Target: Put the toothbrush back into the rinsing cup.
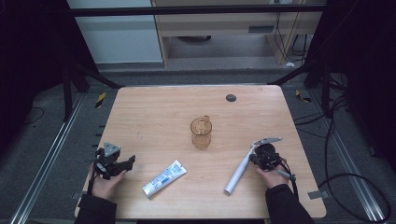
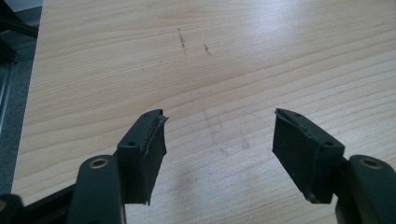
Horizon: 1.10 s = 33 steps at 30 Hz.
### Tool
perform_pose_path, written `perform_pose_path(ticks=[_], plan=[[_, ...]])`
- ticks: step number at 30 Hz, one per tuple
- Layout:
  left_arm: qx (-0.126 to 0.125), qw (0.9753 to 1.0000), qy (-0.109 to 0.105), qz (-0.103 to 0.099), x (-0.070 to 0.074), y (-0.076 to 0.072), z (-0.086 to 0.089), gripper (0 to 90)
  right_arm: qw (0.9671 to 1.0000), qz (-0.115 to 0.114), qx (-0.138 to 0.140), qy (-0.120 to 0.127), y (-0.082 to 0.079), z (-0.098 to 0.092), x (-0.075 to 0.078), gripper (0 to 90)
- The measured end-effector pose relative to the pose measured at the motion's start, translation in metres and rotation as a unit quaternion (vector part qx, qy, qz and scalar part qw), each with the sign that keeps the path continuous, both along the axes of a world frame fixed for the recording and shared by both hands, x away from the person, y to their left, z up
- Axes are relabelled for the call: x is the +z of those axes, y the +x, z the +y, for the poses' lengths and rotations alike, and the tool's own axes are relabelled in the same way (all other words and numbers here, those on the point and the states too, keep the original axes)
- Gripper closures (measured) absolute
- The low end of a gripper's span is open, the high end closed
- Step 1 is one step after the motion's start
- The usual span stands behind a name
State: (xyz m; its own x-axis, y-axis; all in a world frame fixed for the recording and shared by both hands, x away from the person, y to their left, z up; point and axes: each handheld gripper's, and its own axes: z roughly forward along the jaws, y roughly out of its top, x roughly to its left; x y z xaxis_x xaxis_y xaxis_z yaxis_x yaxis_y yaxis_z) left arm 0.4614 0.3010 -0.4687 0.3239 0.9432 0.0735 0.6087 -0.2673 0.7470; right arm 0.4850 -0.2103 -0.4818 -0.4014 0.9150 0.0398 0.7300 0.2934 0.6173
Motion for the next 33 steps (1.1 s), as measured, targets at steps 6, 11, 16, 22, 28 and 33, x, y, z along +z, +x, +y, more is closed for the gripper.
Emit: perform_pose_path(ticks=[6,11,16,22,28,33], plan=[[0.0,1.0,0.0,0.0,0.0,0.0,0.0,33.5,1.0,-0.002,0.005,0.0,0.002,0.005,0.001,90.0],[0.0,1.0,0.0,0.0,0.0,0.0,0.0,33.5,1.0,-0.004,0.008,-0.001,0.004,0.009,0.001,90.0],[0.0,1.0,0.0,0.0,0.0,0.0,0.0,33.5,0.9999,-0.006,0.01,0.0,0.004,0.01,0.003,90.0],[0.0,1.0,0.001,0.0,0.001,0.0,0.0,33.5,0.9999,-0.007,0.013,-0.001,0.006,0.014,0.003,90.0],[0.0,1.0,0.0,0.001,0.0,0.0,0.0,33.5,0.9998,-0.011,0.016,-0.001,0.007,0.018,0.003,90.0],[0.0,1.0,0.0,-0.001,0.001,0.0,0.0,33.5,0.9997,-0.015,0.016,0.001,0.007,0.019,0.006,90.0]])
